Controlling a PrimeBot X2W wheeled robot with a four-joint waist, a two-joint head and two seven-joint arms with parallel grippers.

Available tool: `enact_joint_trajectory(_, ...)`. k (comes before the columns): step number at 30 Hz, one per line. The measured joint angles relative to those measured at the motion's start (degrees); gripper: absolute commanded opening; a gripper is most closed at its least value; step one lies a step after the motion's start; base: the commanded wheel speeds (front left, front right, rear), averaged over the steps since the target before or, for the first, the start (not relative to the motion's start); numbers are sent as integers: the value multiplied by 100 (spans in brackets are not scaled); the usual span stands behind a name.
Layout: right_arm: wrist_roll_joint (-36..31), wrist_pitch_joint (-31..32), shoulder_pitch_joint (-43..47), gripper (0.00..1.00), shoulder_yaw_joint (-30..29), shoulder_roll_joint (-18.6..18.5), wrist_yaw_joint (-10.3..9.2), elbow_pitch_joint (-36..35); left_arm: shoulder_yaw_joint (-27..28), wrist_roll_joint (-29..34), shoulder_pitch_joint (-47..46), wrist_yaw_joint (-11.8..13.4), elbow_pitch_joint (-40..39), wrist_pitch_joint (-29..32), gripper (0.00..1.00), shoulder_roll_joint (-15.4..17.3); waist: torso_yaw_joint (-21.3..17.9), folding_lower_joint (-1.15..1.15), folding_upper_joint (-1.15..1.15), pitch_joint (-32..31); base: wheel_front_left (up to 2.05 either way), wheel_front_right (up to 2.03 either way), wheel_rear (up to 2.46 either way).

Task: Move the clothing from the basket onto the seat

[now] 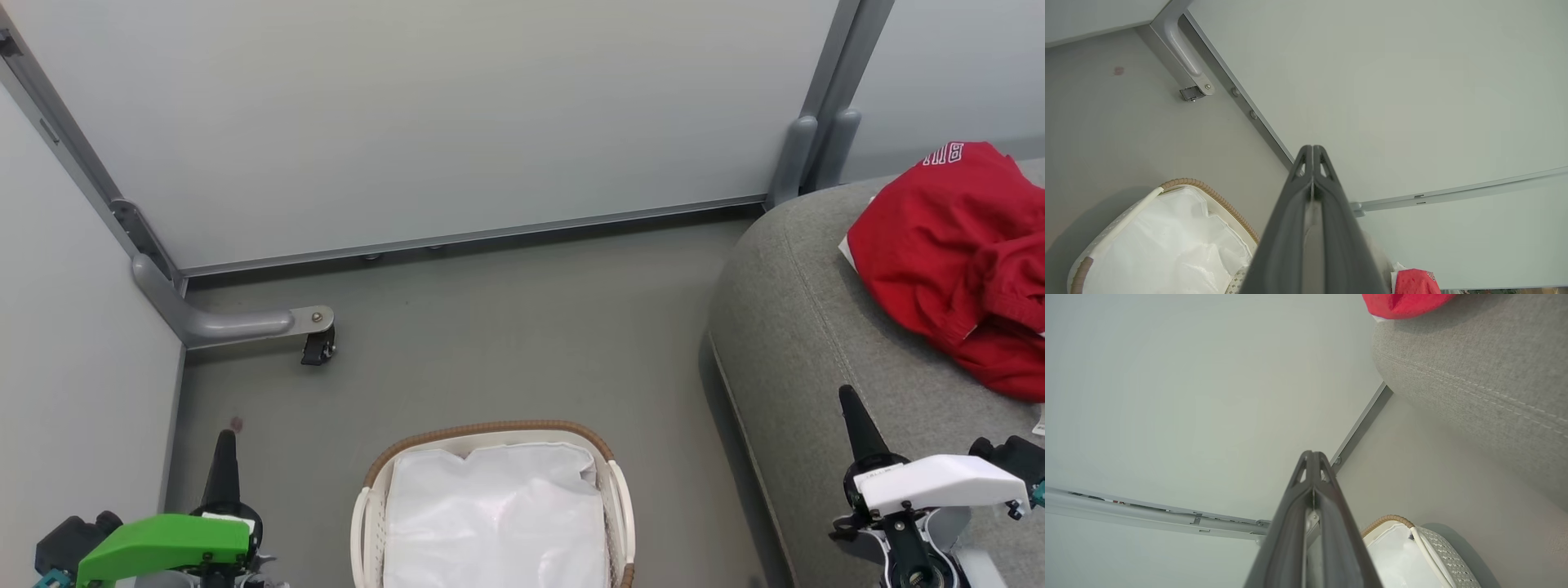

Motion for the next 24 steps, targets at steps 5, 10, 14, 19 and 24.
enact_joint_trajectory(5, 290, 77, 0, 0, -24, -2, 0, -30, 14, -271, -19, 0, -48, 63, 0, 1, -6, 0, 0, -2, 0, 0, 0)
enact_joint_trajectory(10, 564, 149, -1, 0, -49, -4, 0, -64, 26, -501, -40, 0, -81, 133, 0, 2, -12, 0, 0, -3, 0, 0, 0)
enact_joint_trajectory(14, 765, 200, -1, 0, -68, -7, -1, -89, 37, -705, -77, 0, -108, 190, 0, 3, -16, 0, 0, -4, 0, 0, 0)
enact_joint_trajectory(19, 1022, 272, -2, 0, -90, -10, -1, -119, 48, -933, -116, 0, -142, 257, 0, 5, -22, 0, 0, -6, 0, 0, 0)
enact_joint_trajectory(24, 1262, 325, -3, 0, -109, -11, -2, -148, 59, -1151, -126, 0, -177, 310, 0, 8, -28, 0, 0, -7, 0, 0, 0)
